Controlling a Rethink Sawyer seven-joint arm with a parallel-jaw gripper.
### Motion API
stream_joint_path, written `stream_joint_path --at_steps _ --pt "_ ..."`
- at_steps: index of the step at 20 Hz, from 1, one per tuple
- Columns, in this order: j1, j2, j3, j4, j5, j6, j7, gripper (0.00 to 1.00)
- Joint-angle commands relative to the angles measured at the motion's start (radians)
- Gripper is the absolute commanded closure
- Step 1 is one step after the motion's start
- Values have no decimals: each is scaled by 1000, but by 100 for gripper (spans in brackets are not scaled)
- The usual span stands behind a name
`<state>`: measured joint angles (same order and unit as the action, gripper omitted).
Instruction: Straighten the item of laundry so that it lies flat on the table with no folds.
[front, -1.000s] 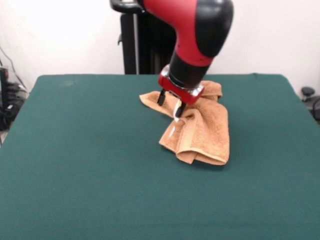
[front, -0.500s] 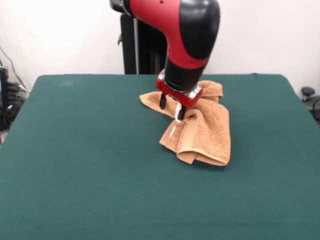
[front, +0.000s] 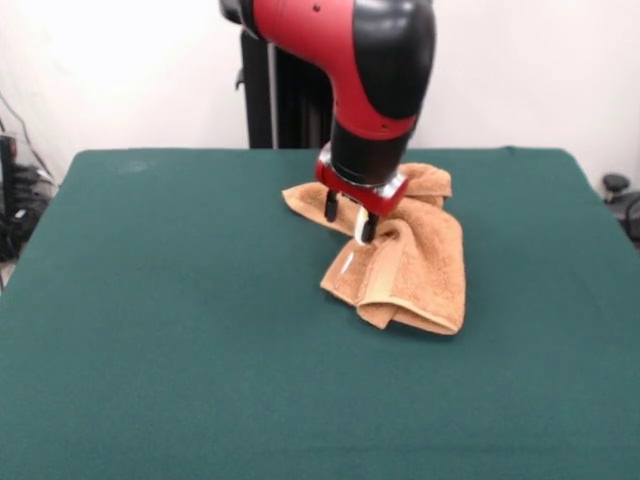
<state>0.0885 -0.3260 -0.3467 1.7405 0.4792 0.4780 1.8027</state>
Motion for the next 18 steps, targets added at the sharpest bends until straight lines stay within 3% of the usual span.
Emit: stream_joint_path --at_steps 1,3,10,15,18 --pt "71 67 146 -28 -24 -27 167 100" --pt "67 62 153 -17 -20 -52 168 100" --pt "69 51 139 -55 -13 77 177 100" --pt "62 42 150 -62 -11 95 170 100" --pt "89 18 100 -79 -31 150 187 100"
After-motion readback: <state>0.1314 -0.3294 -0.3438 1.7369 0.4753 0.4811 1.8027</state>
